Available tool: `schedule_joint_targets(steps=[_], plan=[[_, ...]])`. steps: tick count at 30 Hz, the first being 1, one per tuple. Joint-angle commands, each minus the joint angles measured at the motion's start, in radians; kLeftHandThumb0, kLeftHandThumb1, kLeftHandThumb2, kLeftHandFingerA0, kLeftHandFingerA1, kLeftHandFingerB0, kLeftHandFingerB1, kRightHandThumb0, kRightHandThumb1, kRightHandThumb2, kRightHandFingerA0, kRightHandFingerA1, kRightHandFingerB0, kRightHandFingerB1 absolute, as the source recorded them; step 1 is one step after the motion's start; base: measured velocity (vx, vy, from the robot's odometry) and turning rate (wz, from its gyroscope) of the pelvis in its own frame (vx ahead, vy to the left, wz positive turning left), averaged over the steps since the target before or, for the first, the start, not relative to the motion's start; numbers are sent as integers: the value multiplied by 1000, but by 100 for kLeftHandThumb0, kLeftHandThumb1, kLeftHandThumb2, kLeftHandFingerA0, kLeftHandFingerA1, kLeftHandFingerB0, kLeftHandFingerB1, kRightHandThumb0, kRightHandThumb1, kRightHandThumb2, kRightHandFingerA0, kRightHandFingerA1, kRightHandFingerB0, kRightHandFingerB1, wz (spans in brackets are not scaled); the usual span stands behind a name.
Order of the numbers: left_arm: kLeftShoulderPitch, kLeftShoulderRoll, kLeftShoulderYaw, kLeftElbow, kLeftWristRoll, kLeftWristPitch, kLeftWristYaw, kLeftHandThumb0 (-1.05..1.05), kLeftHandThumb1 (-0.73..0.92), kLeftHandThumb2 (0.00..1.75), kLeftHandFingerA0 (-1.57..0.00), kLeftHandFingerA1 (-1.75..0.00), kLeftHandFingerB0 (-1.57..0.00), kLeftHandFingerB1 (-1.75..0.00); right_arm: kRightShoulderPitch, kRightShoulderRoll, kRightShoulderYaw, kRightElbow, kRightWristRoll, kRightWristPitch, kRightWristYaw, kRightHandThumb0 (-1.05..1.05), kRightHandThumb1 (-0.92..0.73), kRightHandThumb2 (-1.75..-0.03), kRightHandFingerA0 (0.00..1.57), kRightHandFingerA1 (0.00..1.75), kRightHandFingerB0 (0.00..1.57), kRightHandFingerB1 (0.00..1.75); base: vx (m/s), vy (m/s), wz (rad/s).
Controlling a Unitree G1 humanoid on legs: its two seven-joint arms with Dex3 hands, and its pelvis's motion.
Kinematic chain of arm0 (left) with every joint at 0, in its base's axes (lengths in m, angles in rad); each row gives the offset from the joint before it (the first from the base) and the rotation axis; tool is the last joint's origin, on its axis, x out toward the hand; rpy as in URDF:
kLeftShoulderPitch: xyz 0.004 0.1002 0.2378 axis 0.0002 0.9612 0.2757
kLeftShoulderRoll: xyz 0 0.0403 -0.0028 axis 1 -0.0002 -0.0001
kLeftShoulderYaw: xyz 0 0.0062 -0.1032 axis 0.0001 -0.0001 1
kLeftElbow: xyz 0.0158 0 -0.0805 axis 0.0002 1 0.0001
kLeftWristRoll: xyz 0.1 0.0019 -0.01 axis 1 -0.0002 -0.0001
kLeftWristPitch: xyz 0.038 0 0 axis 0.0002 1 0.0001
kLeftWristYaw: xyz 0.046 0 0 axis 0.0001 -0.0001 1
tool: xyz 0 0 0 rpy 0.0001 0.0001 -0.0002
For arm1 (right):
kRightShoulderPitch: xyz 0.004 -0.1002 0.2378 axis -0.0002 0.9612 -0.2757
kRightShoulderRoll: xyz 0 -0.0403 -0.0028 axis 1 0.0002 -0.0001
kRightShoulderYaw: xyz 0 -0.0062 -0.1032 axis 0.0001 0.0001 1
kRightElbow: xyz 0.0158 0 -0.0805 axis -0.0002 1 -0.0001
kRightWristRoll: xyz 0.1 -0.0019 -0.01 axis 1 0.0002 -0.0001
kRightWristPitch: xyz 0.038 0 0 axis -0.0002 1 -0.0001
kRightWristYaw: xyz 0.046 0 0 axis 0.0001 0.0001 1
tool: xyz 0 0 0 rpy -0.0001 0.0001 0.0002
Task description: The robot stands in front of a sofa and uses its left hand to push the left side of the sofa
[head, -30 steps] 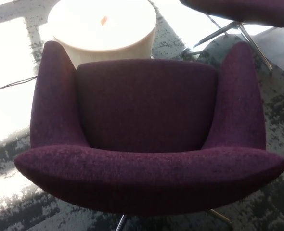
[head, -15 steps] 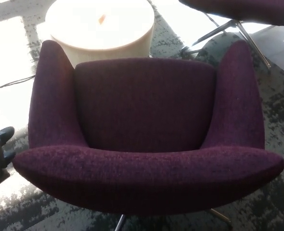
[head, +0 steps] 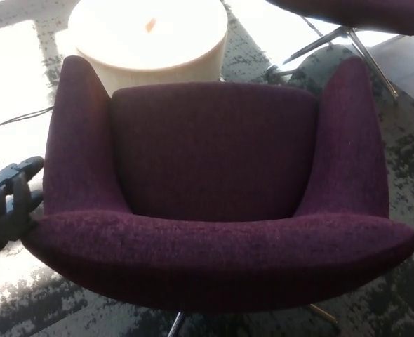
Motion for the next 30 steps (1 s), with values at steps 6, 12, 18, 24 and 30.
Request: schedule_joint_targets(steps=[6,12,18,24,30], plan=[[62,-31,-36,-105,34,7,-8,-90,85,121,-4,-28,-13,-21,21,-12,30,-11,-15,-20,-22,-105,-92,-106,0,85,0,23,0,0,0],[126,-74,-72,-210,26,5,-35,-92,85,121,-4,-21,-7,-15,17,-14,44,-17,-16,-22,-29,-105,-92,-109,0,92,0,25,0,0,0],[189,-99,-108,-277,40,-7,-37,-90,84,124,0,-17,0,-13,11,-16,41,-10,-8,-16,-23,-105,-92,-107,0,90,0,24,0,0,0],[227,-111,-138,-320,46,1,-33,-84,80,121,0,-24,-11,-22,7,-18,41,-6,-7,-13,-18,-105,-92,-108,0,82,0,23,0,0,0],[314,-128,-218,-475,69,-8,-45,-85,87,122,-1,-34,-11,-21,-10,-13,39,5,-5,-8,-20,-105,-92,-107,0,93,0,31,0,0,0]])
